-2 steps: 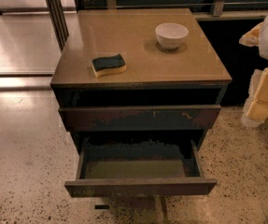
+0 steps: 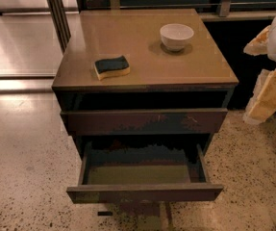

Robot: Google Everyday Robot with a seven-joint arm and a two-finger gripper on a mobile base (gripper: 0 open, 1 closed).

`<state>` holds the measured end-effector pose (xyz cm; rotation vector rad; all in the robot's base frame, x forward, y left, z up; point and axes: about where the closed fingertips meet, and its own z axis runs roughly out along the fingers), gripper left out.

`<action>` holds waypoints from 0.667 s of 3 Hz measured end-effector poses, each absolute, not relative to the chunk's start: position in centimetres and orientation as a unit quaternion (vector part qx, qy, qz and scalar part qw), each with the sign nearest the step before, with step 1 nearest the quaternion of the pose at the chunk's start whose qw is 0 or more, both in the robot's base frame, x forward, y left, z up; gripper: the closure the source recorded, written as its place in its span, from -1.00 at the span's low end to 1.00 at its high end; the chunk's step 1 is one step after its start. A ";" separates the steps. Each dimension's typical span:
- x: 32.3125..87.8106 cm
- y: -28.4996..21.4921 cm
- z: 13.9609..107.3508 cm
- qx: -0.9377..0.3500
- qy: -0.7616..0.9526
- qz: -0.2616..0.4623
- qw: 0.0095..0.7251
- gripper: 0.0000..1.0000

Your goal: Close middle drawer

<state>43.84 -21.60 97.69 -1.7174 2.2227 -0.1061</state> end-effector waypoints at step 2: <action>43.6 -19.8 87.1 -0.573 0.800 0.037 0.176 0.31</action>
Offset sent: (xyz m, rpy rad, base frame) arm -0.0040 0.0375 -0.2091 0.2628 0.1874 -0.0707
